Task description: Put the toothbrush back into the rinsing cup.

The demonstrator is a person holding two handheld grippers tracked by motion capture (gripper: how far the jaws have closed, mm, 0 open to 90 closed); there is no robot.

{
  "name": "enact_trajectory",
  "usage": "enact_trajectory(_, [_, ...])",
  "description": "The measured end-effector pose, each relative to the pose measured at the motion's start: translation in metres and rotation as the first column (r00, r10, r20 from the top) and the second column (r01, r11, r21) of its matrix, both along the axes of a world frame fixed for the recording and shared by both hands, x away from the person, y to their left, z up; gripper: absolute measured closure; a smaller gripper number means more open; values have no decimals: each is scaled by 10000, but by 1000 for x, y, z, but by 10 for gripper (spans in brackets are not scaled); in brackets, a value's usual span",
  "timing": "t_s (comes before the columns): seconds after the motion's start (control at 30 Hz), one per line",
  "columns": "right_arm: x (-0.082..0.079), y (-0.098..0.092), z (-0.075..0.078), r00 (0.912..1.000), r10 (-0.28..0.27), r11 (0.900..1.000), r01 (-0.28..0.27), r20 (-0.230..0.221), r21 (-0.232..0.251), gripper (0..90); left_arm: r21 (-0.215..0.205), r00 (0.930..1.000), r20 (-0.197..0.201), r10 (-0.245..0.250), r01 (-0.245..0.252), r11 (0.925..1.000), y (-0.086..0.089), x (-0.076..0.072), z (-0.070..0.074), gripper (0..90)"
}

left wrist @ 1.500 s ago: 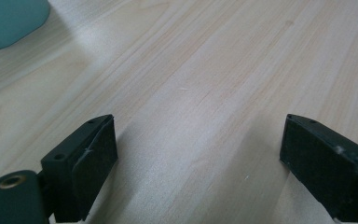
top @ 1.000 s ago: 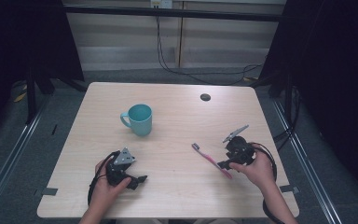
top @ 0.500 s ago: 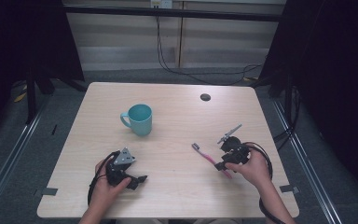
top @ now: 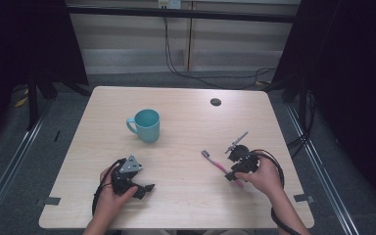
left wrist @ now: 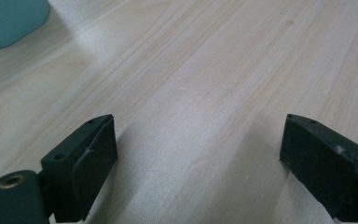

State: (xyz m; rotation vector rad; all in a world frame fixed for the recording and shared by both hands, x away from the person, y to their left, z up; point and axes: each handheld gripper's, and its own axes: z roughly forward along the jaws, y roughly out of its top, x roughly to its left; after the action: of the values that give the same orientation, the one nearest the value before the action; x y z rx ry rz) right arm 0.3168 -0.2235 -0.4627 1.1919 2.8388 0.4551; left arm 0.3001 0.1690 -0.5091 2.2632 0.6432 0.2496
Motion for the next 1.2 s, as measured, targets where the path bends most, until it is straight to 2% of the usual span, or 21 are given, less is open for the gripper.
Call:
enact_trajectory(0.37, [4,6,-2,9996,30,9983,-48,-298,-577,621,1,10000,-2,0,0,10000,0,0,0,107])
enact_trajectory(0.57, [6,8,-4,9989,-94,9982,67,-449,-599,649,3,10000,1,-2,2,10000,0,0,0,107])
enact_trajectory(0.77, [8,10,-6,9990,12,9980,-40,-448,-625,684,-2,10000,2,3,-3,10000,0,0,0,107])
enact_trajectory(0.83, [8,11,-6,9990,8,9973,-40,-442,-738,714,6,10000,1,-1,1,10000,0,0,0,107])
enact_trajectory(0.87, [8,12,-6,9990,194,9952,-231,-394,-955,736,4,10000,3,-1,1,10000,0,0,0,107])
enact_trajectory(0.9, [8,14,-5,9986,328,9932,-371,-407,-1105,792,2,10000,-4,4,-4,10000,0,0,0,107])
enact_trajectory(1.07, [9,14,-5,9989,-1,9955,-43,-459,-942,833,2,10000,-2,0,0,10000,0,0,0,107])
enact_trajectory(1.2, [10,17,-5,9986,17,9931,-78,-529,-1170,840,11,10000,1,-5,5,10000,0,0,0,107])
